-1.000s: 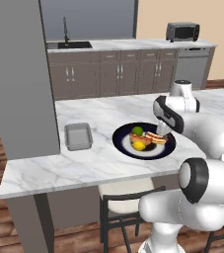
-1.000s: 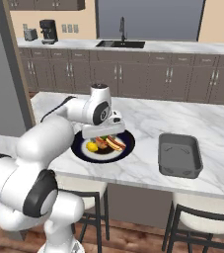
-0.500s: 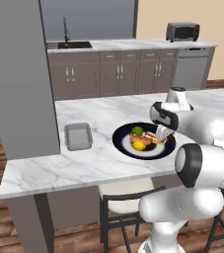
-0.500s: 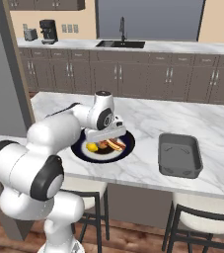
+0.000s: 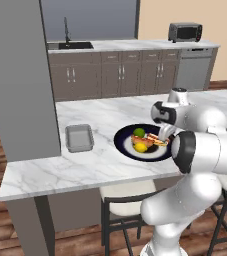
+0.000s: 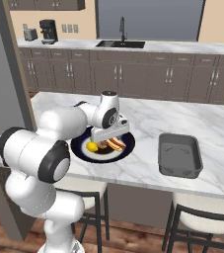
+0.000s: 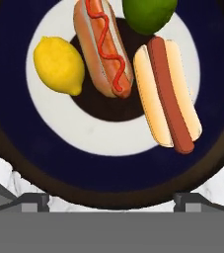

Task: Place one cooked food and one vegetable from the large plate to each tupperware container.

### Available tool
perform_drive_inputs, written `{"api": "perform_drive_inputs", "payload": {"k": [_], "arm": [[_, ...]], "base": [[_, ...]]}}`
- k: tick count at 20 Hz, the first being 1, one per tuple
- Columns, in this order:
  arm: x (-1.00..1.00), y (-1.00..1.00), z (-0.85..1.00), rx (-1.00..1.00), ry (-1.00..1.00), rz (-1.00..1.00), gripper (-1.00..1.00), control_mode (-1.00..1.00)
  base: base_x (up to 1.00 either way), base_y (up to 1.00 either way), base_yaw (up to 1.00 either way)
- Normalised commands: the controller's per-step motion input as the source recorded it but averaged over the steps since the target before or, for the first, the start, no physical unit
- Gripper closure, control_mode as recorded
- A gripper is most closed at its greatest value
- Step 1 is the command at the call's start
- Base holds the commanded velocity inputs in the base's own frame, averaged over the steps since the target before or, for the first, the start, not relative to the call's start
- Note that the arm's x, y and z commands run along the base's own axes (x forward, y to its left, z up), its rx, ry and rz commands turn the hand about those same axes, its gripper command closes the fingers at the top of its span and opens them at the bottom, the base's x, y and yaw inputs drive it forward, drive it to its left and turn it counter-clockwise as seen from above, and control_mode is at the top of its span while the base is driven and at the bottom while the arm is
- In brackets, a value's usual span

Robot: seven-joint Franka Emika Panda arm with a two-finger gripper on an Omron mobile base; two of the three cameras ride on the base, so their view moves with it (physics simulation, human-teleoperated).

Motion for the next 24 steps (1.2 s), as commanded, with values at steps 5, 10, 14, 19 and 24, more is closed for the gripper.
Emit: {"api": "perform_drive_inputs", "payload": {"k": [5,10,14,19,24], "arm": [[0.15,-0.01,-0.15,0.00,0.01,0.05,-1.00,-1.00],[0.01,0.00,-0.24,0.00,-0.01,0.00,-1.00,-1.00],[0.12,0.00,-0.27,0.00,0.00,0.00,-1.00,-1.00],[0.26,-0.03,-0.29,0.00,0.00,0.00,-1.00,-1.00],[0.24,-0.09,-0.24,0.00,0.00,0.00,-1.00,-1.00]], "base": [[0.00,0.00,0.00],[0.00,0.00,0.00],[0.00,0.00,0.00],[0.00,0.00,0.00],[0.00,0.00,0.00]]}}
